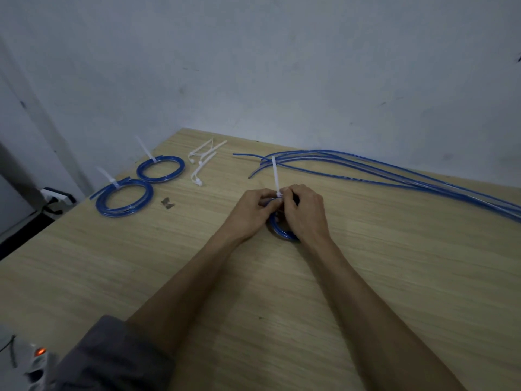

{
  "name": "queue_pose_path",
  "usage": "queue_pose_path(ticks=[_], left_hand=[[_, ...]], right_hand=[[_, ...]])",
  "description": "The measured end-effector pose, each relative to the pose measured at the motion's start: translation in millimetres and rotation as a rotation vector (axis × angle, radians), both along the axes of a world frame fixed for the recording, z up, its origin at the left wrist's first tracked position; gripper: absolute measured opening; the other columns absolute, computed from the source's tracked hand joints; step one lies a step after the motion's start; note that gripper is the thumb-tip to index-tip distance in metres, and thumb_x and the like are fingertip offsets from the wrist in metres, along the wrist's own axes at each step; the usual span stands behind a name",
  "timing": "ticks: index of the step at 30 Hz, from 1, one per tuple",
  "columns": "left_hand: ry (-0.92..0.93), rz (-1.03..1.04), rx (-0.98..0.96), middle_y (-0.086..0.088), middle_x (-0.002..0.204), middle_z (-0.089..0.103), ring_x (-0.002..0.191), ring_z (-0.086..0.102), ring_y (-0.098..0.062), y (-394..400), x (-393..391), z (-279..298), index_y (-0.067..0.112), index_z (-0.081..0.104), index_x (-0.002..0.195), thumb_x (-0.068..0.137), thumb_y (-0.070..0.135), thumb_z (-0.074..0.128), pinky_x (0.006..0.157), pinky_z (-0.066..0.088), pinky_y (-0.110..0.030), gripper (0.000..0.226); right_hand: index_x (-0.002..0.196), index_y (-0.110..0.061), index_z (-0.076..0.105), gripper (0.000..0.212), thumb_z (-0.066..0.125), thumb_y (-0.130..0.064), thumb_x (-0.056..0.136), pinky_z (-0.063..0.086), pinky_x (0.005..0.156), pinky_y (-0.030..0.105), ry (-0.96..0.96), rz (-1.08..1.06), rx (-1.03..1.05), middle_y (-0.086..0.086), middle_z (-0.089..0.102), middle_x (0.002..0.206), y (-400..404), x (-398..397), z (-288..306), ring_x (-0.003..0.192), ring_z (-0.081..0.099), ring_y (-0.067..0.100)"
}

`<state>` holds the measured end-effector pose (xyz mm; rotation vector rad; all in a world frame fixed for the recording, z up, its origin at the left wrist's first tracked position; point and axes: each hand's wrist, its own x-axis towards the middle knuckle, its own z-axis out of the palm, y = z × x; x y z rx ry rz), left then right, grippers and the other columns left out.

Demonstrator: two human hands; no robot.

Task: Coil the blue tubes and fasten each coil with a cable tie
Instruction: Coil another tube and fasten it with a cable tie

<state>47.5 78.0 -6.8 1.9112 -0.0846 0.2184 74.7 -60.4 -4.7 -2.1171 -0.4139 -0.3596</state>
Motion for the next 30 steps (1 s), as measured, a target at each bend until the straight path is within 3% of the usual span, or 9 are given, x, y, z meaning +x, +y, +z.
queue_pose_path(ticks=[2, 5, 8, 10, 14, 18, 23, 26, 30], left_hand=[[-0.011, 0.078, 0.002, -0.002, 0.090, 0.078, 0.081, 0.074, -0.013, -2, 1, -4, 0.012, 0.075, 0.107, 0.097, 0.021, 0.065, 0.081, 0.060, -0.035, 0.018], [-0.008, 0.117, 0.007, 0.003, 0.086, 0.078, 0.084, 0.075, -0.013, -1, 1, -6, 0.018, 0.078, 0.100, 0.092, 0.035, 0.068, 0.085, 0.060, -0.043, 0.022], [-0.039, 0.165, -0.020, 0.002, 0.080, 0.077, 0.080, 0.074, -0.011, 0, -1, -2, 0.019, 0.078, 0.093, 0.090, 0.027, 0.072, 0.081, 0.060, -0.037, 0.011], [-0.029, 0.166, -0.056, -0.003, 0.075, 0.076, 0.075, 0.075, -0.016, 2, -2, 1, 0.020, 0.075, 0.090, 0.088, 0.025, 0.074, 0.076, 0.061, -0.039, 0.005], [0.039, 0.115, -0.101, -0.010, 0.078, 0.077, 0.081, 0.076, -0.024, 11, -2, 3, 0.017, 0.074, 0.090, 0.085, 0.021, 0.072, 0.083, 0.061, -0.046, 0.007], [0.022, 0.137, -0.124, -0.006, 0.082, 0.077, 0.082, 0.076, -0.020, 15, -4, 5, 0.012, 0.078, 0.090, 0.092, 0.020, 0.067, 0.081, 0.062, -0.042, 0.014], [-0.087, 0.160, -0.041, -0.001, 0.075, 0.076, 0.069, 0.073, -0.013, 14, -4, 8, 0.020, 0.078, 0.088, 0.094, 0.018, 0.069, 0.064, 0.060, -0.027, 0.011], [-0.109, 0.189, -0.036, -0.001, 0.073, 0.075, 0.068, 0.073, -0.014, 14, -1, 7, 0.015, 0.080, 0.089, 0.091, 0.021, 0.073, 0.064, 0.061, -0.032, 0.010], [-0.145, 0.240, -0.034, -0.002, 0.070, 0.074, 0.064, 0.072, -0.012, 15, 0, 12, 0.009, 0.080, 0.086, 0.088, 0.021, 0.076, 0.057, 0.056, -0.026, 0.012]], right_hand=[[0.094, -0.012, 0.073, 0.023, 0.050, -0.014, 0.098, 0.048, 0.080, 0.036, -0.003, 0.025, -0.031, 0.007, 0.071, 0.096, 0, -1, -1, 0.089, 0.063, 0.022], [0.092, -0.011, 0.066, 0.020, 0.048, -0.015, 0.101, 0.044, 0.075, 0.034, 0.000, 0.044, -0.079, 0.007, 0.067, 0.092, 1, 1, -3, 0.086, 0.060, 0.023], [0.100, -0.018, 0.064, 0.014, 0.049, -0.019, 0.101, 0.044, 0.077, 0.032, -0.004, 0.065, -0.077, 0.002, 0.070, 0.094, 0, 1, -3, 0.089, 0.063, 0.023], [0.109, -0.026, 0.059, 0.014, 0.047, -0.027, 0.102, 0.048, 0.082, 0.039, 0.001, 0.076, -0.116, -0.002, 0.072, 0.099, 1, 0, -2, 0.094, 0.064, 0.023], [0.100, -0.029, 0.059, 0.016, 0.045, -0.032, 0.093, 0.048, 0.087, 0.048, 0.002, 0.081, -0.165, -0.005, 0.071, 0.097, 3, -5, 3, 0.094, 0.062, 0.024], [0.095, -0.028, 0.065, 0.011, 0.059, -0.033, 0.088, 0.050, 0.084, 0.046, 0.011, 0.069, -0.165, -0.007, 0.071, 0.090, 3, -6, 4, 0.091, 0.062, 0.022], [0.097, -0.029, 0.066, 0.026, 0.051, -0.045, 0.082, 0.052, 0.084, 0.048, 0.013, 0.078, -0.141, -0.009, 0.072, 0.091, 4, -8, 5, 0.091, 0.064, 0.020], [0.099, -0.029, 0.065, 0.029, 0.049, -0.046, 0.082, 0.053, 0.083, 0.047, -0.001, 0.085, -0.136, -0.010, 0.071, 0.090, 5, -8, 4, 0.088, 0.064, 0.018], [0.097, -0.028, 0.064, 0.017, 0.057, -0.042, 0.093, 0.052, 0.085, 0.048, -0.014, 0.111, -0.137, -0.014, 0.070, 0.091, 5, -5, 1, 0.090, 0.065, 0.016]])
